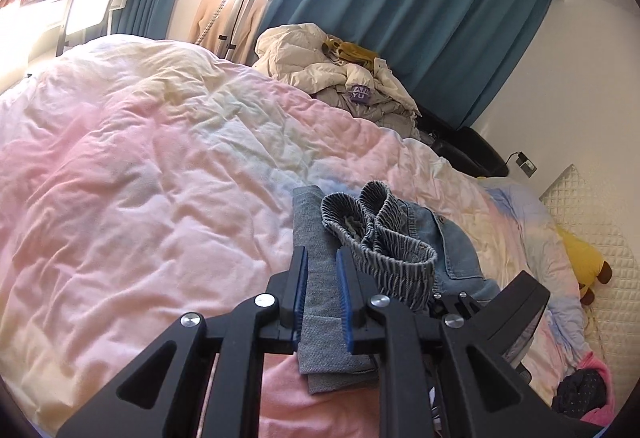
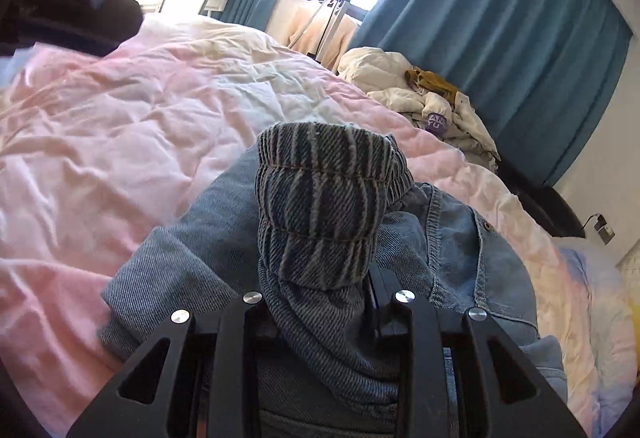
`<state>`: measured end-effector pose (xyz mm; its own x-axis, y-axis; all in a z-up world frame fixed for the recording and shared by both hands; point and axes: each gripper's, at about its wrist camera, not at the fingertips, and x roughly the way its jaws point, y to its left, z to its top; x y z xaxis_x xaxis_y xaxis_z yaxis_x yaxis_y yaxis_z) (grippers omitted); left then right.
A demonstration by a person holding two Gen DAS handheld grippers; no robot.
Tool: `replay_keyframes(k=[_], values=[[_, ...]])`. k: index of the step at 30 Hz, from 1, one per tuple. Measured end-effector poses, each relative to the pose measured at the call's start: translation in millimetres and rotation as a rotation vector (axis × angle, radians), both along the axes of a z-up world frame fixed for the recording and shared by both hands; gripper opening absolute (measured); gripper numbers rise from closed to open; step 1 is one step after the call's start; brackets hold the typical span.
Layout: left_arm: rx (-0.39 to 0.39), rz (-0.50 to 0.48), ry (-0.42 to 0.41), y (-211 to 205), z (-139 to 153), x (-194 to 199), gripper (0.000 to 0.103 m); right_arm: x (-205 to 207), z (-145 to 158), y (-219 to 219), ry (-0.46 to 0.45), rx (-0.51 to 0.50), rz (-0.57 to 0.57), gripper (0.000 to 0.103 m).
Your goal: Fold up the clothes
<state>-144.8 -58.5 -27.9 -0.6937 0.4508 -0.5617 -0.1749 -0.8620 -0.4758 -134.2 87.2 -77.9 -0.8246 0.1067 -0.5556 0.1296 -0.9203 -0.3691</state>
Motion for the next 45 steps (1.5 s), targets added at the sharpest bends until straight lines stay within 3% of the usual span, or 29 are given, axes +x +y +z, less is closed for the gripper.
replay_keyframes(k=[3,6,12,17,18,19,21,25,29,31,34,38,41,45], values=[[0.065,0.024,-0.003,-11,-1,-4,0.015,2,27,-4,0.08,-0.058,-0.012,0.028],[0.114,0.048,-0.02,-21,-4,-7,0.015,10,33,-22,0.101,-0.047,0.053,0.028],[0.12,0.054,-0.043,-25,-12,-15,0.015,14,-14,-49,-0.011,0.004,0.145,0.028],[0.085,0.036,0.024,-19,-10,-16,0.02,12,-4,-46,-0.039,0.034,0.179,0.04],[0.082,0.03,0.028,-17,-9,-17,0.024,14,-2,-46,-0.05,0.022,0.191,0.049],[0.09,0.016,0.026,-16,-10,-17,0.024,17,0,-43,-0.063,-0.012,0.204,0.06],[0.104,-0.009,0.017,-15,-11,-19,0.028,24,7,-38,-0.088,-0.082,0.228,0.069],[0.112,-0.025,-0.005,-12,-11,-17,0.034,41,29,-23,-0.125,-0.23,0.258,0.069],[0.124,-0.07,-0.014,-8,-9,-16,0.034,41,51,15,-0.163,-0.418,0.183,0.069],[0.114,-0.098,-0.008,-2,-9,-16,0.034,30,64,40,-0.164,-0.5,0.113,0.069],[0.1,-0.148,-0.006,9,-10,-18,0.034,-5,85,61,-0.163,-0.514,0.006,0.069],[0.033,-0.181,-0.006,28,-17,-22,0.034,-69,105,46,-0.252,-0.457,0.045,0.069],[0.046,-0.211,-0.029,32,-26,-26,0.034,-118,104,21,-0.348,-0.397,0.057,0.069],[0.056,-0.236,-0.036,32,-31,-25,0.034,-168,76,4,-0.51,-0.396,0.012,0.063]])
